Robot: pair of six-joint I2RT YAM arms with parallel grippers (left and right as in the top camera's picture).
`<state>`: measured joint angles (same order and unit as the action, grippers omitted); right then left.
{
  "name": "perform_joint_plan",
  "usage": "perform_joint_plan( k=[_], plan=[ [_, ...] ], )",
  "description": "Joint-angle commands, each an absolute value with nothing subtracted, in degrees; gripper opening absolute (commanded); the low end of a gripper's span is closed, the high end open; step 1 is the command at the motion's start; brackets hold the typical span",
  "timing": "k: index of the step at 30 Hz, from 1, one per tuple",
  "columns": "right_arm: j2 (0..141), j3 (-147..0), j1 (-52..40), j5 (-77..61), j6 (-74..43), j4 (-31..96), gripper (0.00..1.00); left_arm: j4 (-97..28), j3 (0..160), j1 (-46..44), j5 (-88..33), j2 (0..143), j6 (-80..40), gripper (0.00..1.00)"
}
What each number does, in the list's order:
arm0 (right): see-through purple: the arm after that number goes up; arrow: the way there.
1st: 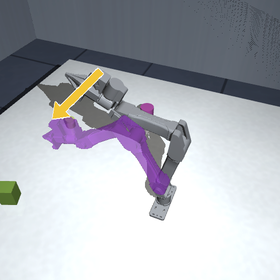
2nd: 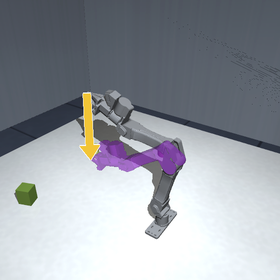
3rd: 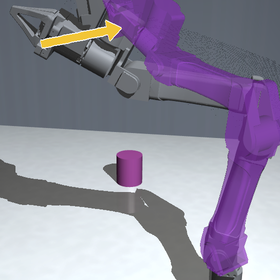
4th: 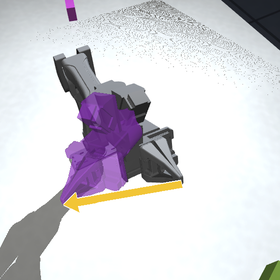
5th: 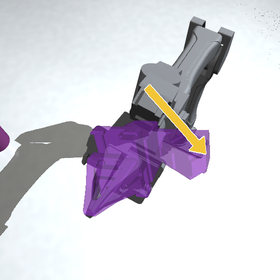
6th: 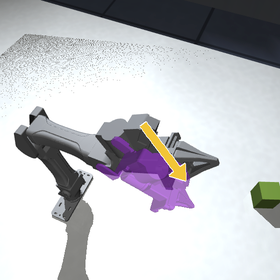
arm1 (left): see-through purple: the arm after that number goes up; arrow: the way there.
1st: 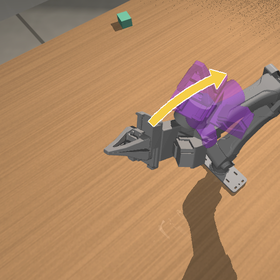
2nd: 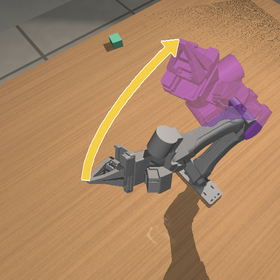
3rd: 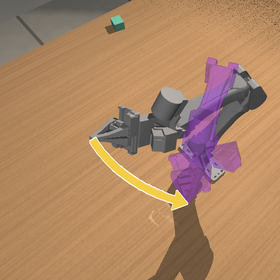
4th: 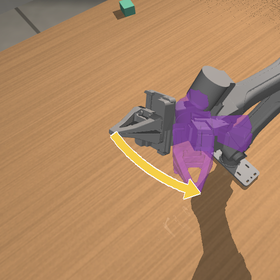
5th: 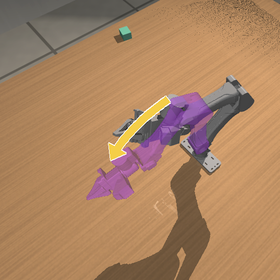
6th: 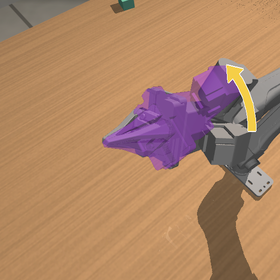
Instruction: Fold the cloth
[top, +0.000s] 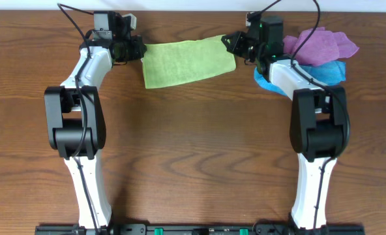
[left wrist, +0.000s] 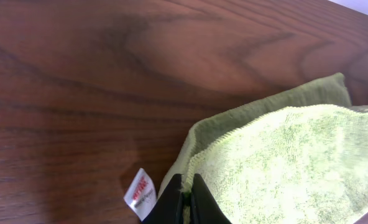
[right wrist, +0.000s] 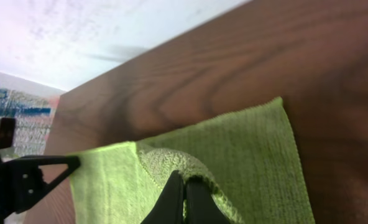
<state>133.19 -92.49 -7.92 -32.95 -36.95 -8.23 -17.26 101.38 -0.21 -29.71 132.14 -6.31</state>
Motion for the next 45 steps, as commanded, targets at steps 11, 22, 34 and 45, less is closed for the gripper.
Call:
perform_joint_plan(
  k=[11, 22, 34, 45],
  plan=[
    [135.06, -97.71, -7.57, -33.71, -38.74, -9.34, 0.02, -13.89, 101.91, -0.03, -28.27, 132.97, -9.23, 0.06],
    [135.04, -97.71, -5.04, -45.41, -39.0, -3.16, 0.02, -21.15, 101.91, 1.72, -34.52, 129.4, -4.49, 0.06],
    [135.02, -97.71, -3.55, -47.16, -38.7, 6.02, 0.02, -29.63, 101.89, 1.06, -32.14, 129.21, 1.56, 0.06],
    [135.02, -97.71, -2.66, -44.95, -37.01, 13.13, 0.02, -33.19, 101.89, 1.06, -27.68, 129.21, 1.78, 0.06]
  ],
)
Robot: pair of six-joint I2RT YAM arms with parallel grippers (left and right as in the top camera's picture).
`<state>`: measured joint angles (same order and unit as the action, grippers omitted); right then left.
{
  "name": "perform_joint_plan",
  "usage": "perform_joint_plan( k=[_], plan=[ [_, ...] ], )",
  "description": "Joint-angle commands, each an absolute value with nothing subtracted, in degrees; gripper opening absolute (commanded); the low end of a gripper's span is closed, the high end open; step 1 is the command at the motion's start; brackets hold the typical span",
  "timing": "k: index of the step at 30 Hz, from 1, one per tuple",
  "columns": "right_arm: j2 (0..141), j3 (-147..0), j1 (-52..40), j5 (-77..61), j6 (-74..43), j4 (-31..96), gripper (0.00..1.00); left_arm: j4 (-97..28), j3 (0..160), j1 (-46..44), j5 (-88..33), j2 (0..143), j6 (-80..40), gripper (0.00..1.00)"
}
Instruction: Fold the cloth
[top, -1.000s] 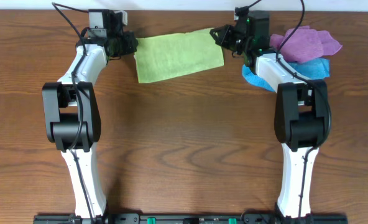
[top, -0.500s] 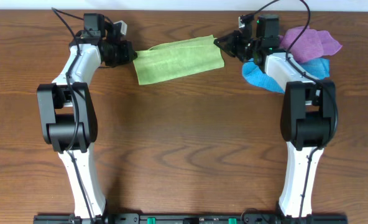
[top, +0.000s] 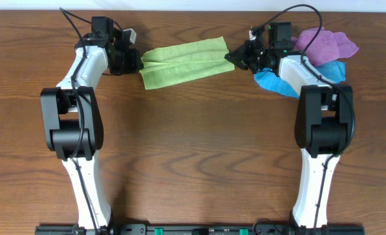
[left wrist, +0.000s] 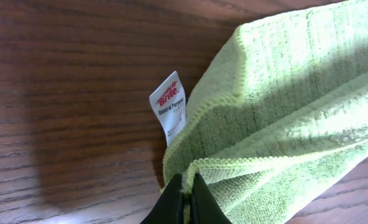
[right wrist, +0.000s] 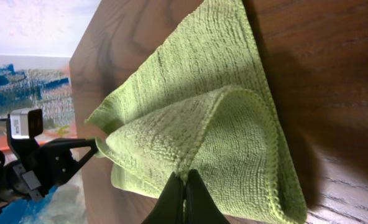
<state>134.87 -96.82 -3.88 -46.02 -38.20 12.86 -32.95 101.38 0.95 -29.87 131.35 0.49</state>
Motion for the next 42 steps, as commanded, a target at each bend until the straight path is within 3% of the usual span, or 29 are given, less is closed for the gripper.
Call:
perform_joint_plan(
  k=[1, 23, 42],
  plan=[
    [135.02, -97.71, -2.57, -44.8, -37.01, 13.13, 0.02, -33.47, 101.89, 1.06, -27.66, 129.21, 1.78, 0.06],
    [135.02, -97.71, -2.11, -43.72, -36.99, 18.85, 0.02, -39.07, 101.89, 1.04, -26.98, 129.21, 1.76, 0.06],
    [135.11, -97.71, -6.57, -29.08, -41.36, -5.52, 0.01, -13.26, 101.89, -0.4, -23.27, 130.43, -4.75, 0.06]
  ],
)
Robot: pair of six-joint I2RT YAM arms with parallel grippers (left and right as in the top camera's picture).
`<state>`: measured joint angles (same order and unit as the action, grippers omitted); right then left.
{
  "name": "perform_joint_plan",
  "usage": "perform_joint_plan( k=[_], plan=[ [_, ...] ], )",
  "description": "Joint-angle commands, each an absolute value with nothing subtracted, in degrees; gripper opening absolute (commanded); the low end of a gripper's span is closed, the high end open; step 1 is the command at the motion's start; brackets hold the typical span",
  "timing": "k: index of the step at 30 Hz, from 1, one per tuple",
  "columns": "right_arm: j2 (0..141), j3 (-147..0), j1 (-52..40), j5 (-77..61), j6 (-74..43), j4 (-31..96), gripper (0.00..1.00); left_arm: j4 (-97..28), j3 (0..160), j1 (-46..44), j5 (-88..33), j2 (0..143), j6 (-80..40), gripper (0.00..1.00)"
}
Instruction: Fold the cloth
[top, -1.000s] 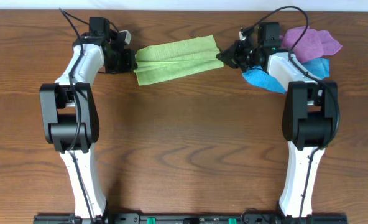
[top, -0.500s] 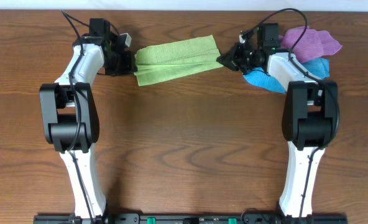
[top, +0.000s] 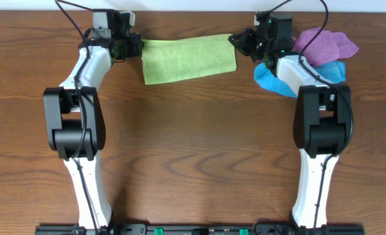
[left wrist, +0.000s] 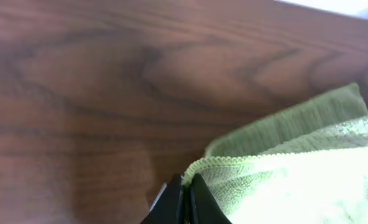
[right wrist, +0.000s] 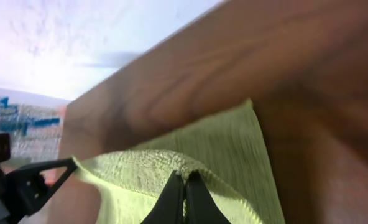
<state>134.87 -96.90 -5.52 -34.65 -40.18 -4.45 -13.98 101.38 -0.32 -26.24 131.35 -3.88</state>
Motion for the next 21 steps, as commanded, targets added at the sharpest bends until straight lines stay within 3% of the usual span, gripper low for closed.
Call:
perform_joint_plan(
  k=[1, 10, 21],
  plan=[
    [135.15, -97.71, -6.87, -28.29, -41.58, -6.63, 0.02, -12.58, 101.89, -0.4, -22.98, 130.5, -4.82, 0.06],
    [142.54, -102.56, -7.2, -32.29, -50.37, -16.97, 0.02, -10.26, 101.91, -0.01, -19.55, 130.54, -7.33, 0.06],
    [142.91, -103.31, -4.29, -47.09, -51.86, -13.04, 0.02, -26.65, 101.91, 0.08, -25.06, 130.5, -1.93, 0.06]
  ],
)
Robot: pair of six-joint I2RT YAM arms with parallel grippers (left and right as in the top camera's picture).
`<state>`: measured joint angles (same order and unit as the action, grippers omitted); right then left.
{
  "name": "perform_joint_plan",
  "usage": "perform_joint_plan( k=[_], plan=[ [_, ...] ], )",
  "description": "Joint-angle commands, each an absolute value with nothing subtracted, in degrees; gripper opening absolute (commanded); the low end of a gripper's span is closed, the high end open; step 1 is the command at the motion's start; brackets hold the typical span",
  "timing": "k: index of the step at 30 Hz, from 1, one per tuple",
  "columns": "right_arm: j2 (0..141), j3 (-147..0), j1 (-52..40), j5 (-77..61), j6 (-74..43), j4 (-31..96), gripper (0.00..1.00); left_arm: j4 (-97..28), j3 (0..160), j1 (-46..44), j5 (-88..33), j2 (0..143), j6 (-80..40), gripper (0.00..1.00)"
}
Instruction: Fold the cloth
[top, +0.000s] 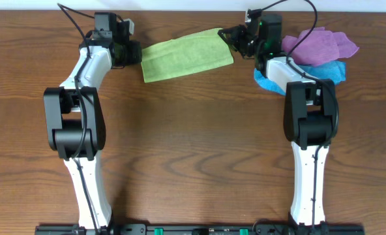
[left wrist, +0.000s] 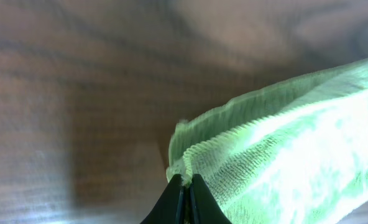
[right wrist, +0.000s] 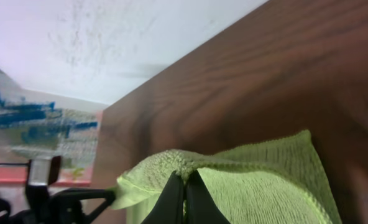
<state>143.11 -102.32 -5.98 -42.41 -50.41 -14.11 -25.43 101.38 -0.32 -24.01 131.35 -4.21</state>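
Note:
A light green cloth (top: 186, 54) is stretched between my two grippers at the far edge of the wooden table, doubled over lengthwise. My left gripper (top: 135, 54) is shut on its left end; the left wrist view shows the cloth's hem (left wrist: 246, 155) pinched in the closed tips (left wrist: 185, 182). My right gripper (top: 229, 36) is shut on the right end, with the folded edge of the cloth (right wrist: 258, 186) gripped at the tips (right wrist: 185, 177) in the right wrist view.
A purple cloth (top: 323, 43) and a blue cloth (top: 304, 73) lie heaped at the back right, beside my right arm. The table's far edge (top: 180, 11) runs just behind the green cloth.
The cloth's right end has gone a little farther back and left with my right gripper. The left gripper has shifted slightly toward me. Both still grip the cloth.
Both grippers first held the green cloth spread at the back of the table. It was then drawn up into a narrow doubled strip, then spread flat again, and now hangs slanted with its right end farther back. Both grips held throughout.

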Motion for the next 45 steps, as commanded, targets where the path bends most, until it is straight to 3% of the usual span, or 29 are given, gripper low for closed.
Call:
perform_joint_plan(
  k=[1, 7, 13, 14, 18, 19, 27, 39, 40, 41, 42, 45],
  plan=[
    [142.91, -103.31, -4.01, -47.7, -51.88, -12.27, 0.01, -27.24, 101.91, 0.08, -25.08, 130.5, -1.19, 0.06],
    [142.91, -103.31, -2.94, -47.35, -51.75, -3.79, 0.01, -28.05, 101.91, 0.01, -24.05, 130.5, -1.04, 0.06],
    [142.91, -103.31, -2.98, -46.39, -51.18, -3.18, 0.02, -27.75, 101.89, -0.08, -23.35, 130.5, -1.04, 0.06],
    [142.91, -103.31, -3.09, -46.46, -51.16, -3.16, 0.03, -27.38, 101.89, -0.08, -23.35, 130.5, -1.08, 0.1],
    [142.91, -103.31, -3.03, -48.47, -51.18, -3.99, 0.48, -26.96, 102.17, -0.03, -23.44, 130.43, -1.32, 0.59],
    [142.91, -103.31, -2.87, -49.36, -51.16, -4.43, 0.5, -27.09, 102.19, -0.03, -23.66, 130.37, -1.32, 0.64],
    [141.25, -103.31, -0.78, -58.06, -51.18, -14.39, 0.52, -28.42, 102.21, -0.01, -24.05, 126.82, -1.3, 0.61],
    [136.7, -103.31, -0.95, -57.54, -49.8, -14.31, 0.56, -27.31, 102.19, -0.03, -23.81, 119.48, -1.3, 0.62],
    [136.73, -103.31, -1.1, -56.62, -49.65, -13.34, 0.49, -27.16, 102.17, -0.1, -24.03, 119.98, -1.52, 0.61],
    [136.73, -103.31, -1.34, -54.92, -49.15, -11.44, 0.17, -26.96, 102.17, -0.32, -24.03, 120.79, -2.28, 0.55],
    [136.73, -103.31, -1.56, -53.69, -48.93, -10.28, 0.02, -26.87, 102.17, -0.47, -24.03, 121.47, -2.79, 0.5],
    [136.73, -103.31, -2.59, -48.9, -46.02, -4.32, 0.02, -26.63, 102.17, -1.58, -24.84, 124.16, -4.32, 0.13]
  ],
)
